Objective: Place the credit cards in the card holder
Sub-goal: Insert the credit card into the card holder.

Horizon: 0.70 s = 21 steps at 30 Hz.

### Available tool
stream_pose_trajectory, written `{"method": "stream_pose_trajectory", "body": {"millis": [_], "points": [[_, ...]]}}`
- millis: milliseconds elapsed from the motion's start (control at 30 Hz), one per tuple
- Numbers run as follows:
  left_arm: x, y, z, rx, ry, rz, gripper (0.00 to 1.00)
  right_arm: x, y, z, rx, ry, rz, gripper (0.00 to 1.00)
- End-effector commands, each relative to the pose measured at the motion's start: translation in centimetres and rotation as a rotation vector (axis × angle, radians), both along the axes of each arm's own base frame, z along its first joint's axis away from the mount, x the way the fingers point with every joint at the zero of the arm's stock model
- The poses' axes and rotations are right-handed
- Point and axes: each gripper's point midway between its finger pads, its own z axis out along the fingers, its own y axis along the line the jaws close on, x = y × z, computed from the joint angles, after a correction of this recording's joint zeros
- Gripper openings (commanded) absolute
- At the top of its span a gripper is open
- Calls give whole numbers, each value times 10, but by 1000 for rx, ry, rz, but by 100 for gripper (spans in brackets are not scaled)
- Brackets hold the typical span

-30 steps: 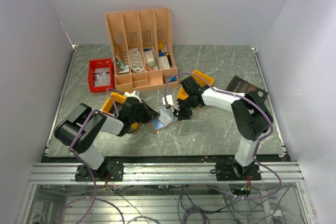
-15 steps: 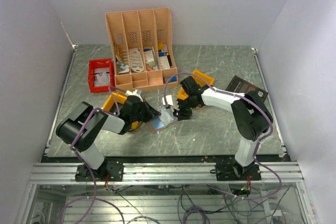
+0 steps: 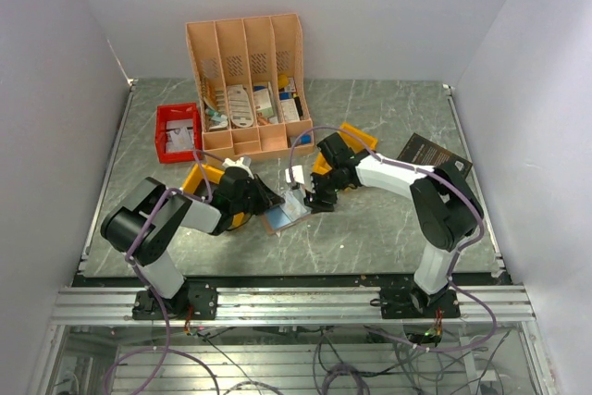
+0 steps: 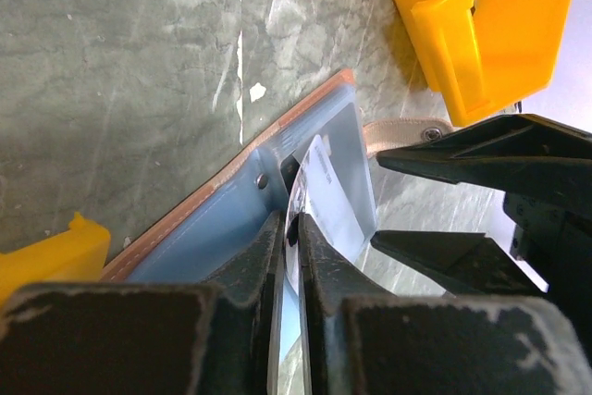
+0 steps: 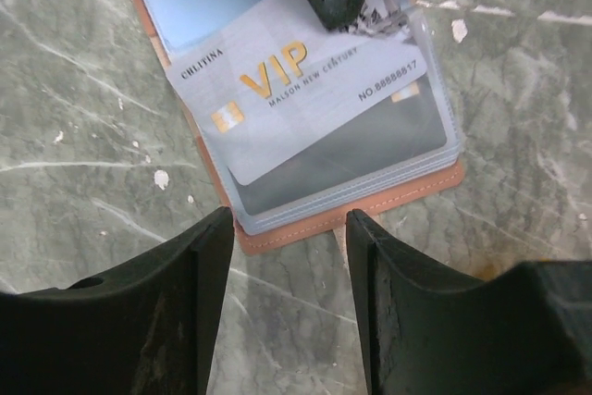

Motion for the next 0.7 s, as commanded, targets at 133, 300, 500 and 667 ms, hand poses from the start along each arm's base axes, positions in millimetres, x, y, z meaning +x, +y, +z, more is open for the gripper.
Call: {"method": "stream_pose_trajectory", "body": {"millis": [133, 300, 500, 667], "points": [[-16, 6, -23, 58, 75, -40, 20, -16, 23, 47, 181, -17, 87, 50], [-16, 4, -22, 44, 74, -44, 21, -41, 43, 58, 275, 25, 177, 16], [-17, 3, -23, 32, 75, -45, 22, -56, 75, 41, 228, -23, 185, 0], [-18, 3, -23, 22, 76, -44, 23, -52, 87, 24, 170, -110, 121, 0]]}}
